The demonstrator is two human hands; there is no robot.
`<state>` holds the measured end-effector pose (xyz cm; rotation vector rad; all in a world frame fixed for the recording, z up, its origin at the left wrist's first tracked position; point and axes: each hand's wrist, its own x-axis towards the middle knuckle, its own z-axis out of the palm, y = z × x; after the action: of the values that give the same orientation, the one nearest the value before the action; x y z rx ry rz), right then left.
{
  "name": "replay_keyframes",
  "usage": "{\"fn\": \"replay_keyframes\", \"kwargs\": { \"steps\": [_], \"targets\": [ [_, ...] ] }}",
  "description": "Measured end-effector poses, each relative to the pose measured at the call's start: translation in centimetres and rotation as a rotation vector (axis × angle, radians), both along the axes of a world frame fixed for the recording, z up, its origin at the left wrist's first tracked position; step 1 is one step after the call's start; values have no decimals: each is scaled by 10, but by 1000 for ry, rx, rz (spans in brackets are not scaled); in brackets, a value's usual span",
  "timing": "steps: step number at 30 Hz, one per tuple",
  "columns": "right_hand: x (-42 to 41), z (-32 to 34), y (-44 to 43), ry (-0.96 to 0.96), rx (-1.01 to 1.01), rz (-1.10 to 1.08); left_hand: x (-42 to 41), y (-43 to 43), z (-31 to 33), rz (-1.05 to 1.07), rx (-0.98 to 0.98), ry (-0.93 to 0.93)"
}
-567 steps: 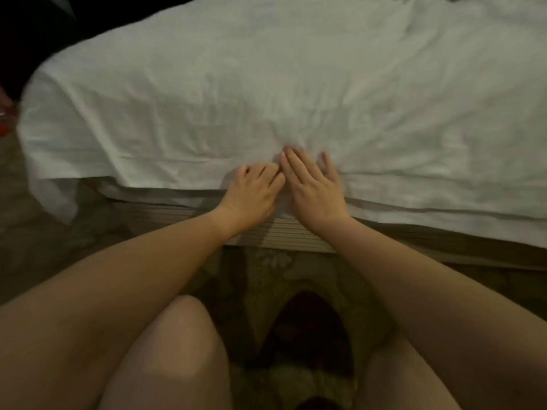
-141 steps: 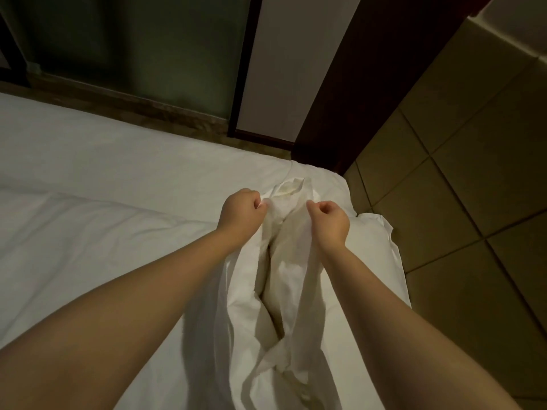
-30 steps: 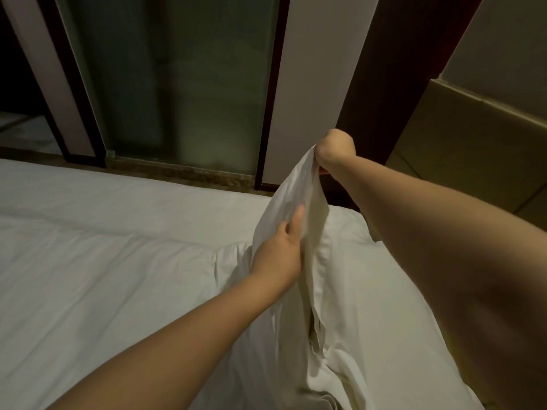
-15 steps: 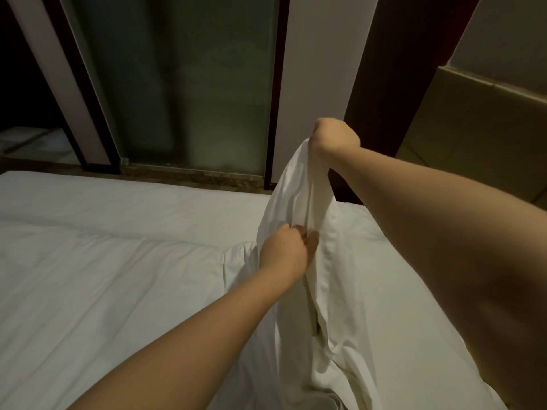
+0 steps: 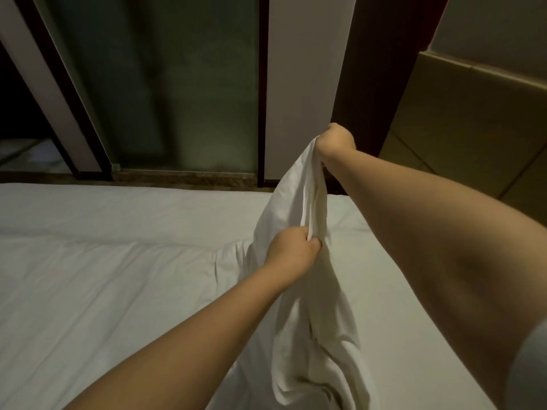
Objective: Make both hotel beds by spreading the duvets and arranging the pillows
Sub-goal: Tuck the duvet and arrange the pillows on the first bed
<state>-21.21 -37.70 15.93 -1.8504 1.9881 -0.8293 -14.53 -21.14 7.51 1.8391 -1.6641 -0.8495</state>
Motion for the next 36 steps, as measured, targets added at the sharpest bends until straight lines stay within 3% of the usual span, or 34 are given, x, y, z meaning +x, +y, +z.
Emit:
{"fn": "replay_keyframes", "kwargs": {
  "steps": [6,9,12,15,19,24,29,33,36],
  "targets": [
    [-20,13,-2,-223,-103,23,-40,-15,18,-73,-41,47],
    [-41,-1,23,-295,-13,161,-54,-25,6,-25,30,100],
    [-70,-38,59,-242,120,213,-58,-39,-15,107,153,232],
    [-94,-98,109,-331,146,137,-60,-50,-29,214,235,365],
    [-100,-163,182,-398,163,-9,-69,-60,-31,172,232,480],
    [-89,-194,228,-56,111,-54,-77,-63,-36,124,249,513],
    [-84,-213,234,350,251,-58,-62,-70,-43,115,241,513],
    [-85,-216,238,382,468,-75,-46,-75,-49,79,165,474],
    [-85,-217,245,286,417,-126,-37,-74,-55,86,169,447]
  ]
}}
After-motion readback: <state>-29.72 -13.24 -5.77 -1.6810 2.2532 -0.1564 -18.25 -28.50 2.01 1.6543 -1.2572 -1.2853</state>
